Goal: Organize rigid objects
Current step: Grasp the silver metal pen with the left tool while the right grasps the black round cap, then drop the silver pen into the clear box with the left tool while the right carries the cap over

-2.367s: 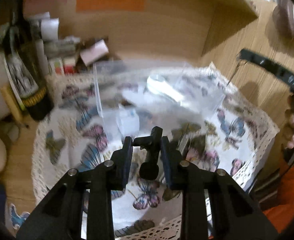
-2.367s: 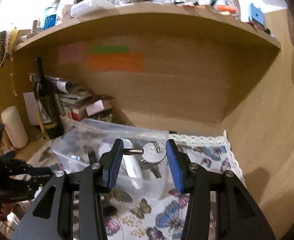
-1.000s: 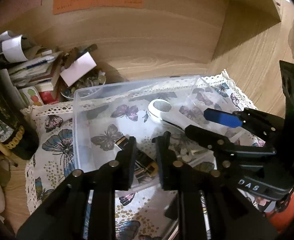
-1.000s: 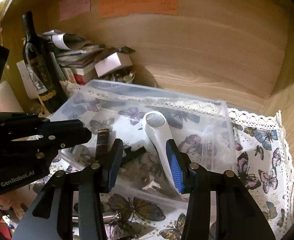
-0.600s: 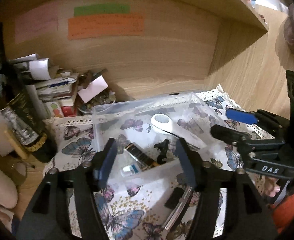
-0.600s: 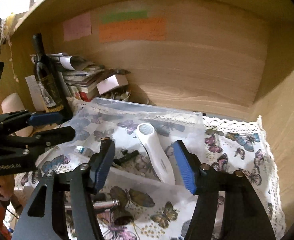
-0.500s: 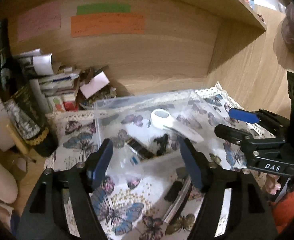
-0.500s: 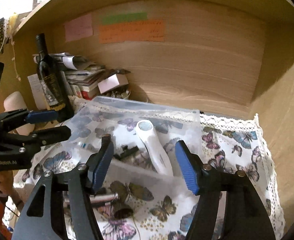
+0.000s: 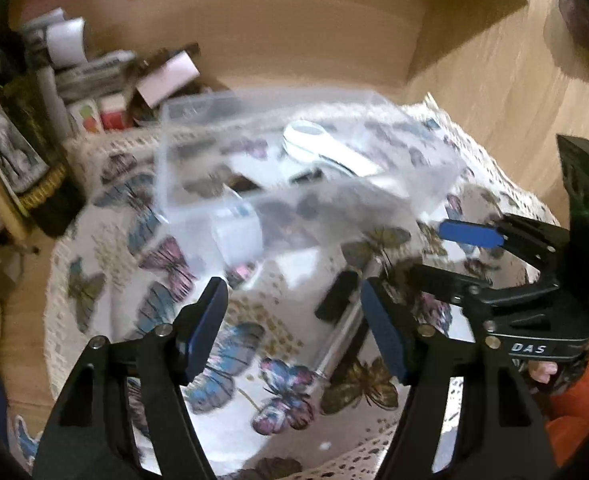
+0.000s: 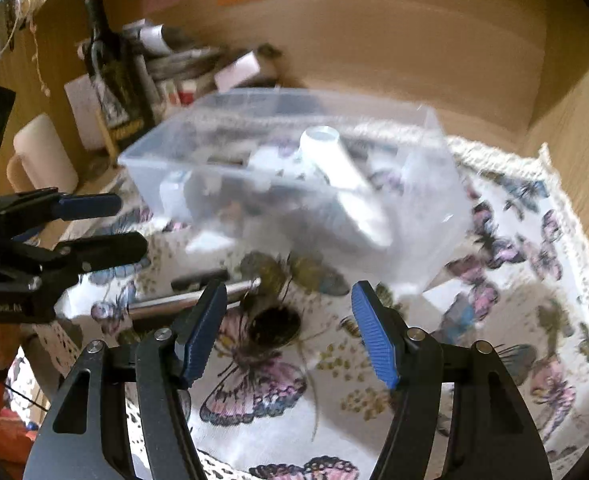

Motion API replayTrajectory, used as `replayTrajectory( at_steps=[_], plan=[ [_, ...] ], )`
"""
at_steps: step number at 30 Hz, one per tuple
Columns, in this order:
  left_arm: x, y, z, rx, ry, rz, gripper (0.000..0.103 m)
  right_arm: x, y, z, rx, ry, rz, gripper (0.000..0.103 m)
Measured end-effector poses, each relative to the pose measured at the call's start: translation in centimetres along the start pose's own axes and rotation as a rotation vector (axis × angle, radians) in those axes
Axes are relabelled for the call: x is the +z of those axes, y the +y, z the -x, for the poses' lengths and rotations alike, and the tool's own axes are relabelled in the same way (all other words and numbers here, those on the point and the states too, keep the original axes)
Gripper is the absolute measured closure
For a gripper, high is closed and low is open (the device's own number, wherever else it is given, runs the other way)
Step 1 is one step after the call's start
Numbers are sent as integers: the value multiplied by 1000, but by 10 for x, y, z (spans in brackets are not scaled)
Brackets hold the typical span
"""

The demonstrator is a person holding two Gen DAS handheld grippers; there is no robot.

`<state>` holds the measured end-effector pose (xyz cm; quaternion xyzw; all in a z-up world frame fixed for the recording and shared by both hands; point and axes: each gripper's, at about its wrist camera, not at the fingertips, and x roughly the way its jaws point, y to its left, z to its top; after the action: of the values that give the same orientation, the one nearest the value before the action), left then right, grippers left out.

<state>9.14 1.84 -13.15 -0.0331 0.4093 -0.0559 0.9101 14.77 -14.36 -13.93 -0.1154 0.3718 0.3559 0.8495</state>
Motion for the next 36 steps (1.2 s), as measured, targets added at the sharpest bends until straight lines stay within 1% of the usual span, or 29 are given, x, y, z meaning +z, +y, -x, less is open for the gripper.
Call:
replayTrajectory(
  at_steps=[1, 3, 5, 6, 7, 8, 10, 12, 14, 16, 22, 24, 26, 29, 32, 36],
  plan=[
    [-2, -2, -2, -6, 9, -4, 38, -1, 0, -3, 5, 12, 3, 42],
    [-6, -5, -6, -19, 27, -13, 41, -2, 0, -8, 16, 24, 2, 47],
    [-10, -9, -10, -39, 49, -18, 44, -3, 0, -12, 34, 45, 3, 63],
    [-12, -12, -13, -55, 64, -24, 46, -4, 0, -14, 40, 52, 3, 66],
    [-13, -14, -16, -64, 74, -30, 51, -5, -1, -15, 45, 58, 3, 74],
    [-15, -17, -18, -72, 86, -37, 53, -6, -1, -16, 47, 58, 4, 74],
    [-17, -24, -24, -92, 116, -58, 65, -8, 0, -13, 43, 50, 5, 74],
    [-19, -29, -29, -103, 138, -70, 70, -9, -1, -9, 37, 40, 3, 74],
    [-20, -35, -30, -109, 138, -84, 70, -11, -3, -4, 30, 30, -3, 74],
    [-18, -38, -32, -131, 148, -85, 78, -12, -6, 0, 23, 21, -9, 74],
    [-11, -51, -43, -107, 137, -134, 78, -14, -19, 17, 5, -22, -42, 74],
    [-8, -55, -48, -116, 138, -142, 78, -13, -21, 21, 2, -36, -48, 74],
    [-5, -58, -51, -126, 138, -148, 87, -14, -24, 27, -4, -53, -55, 74],
    [-4, -60, -54, -129, 139, -138, 88, -14, -26, 34, -15, -74, -58, 74],
    [-4, -60, -50, -117, 128, -135, 88, -12, -28, 41, -21, -97, -61, 74],
    [-2, -61, -37, -129, 96, -128, 88, -5, -28, 50, -25, -132, -63, 74]
  ],
)
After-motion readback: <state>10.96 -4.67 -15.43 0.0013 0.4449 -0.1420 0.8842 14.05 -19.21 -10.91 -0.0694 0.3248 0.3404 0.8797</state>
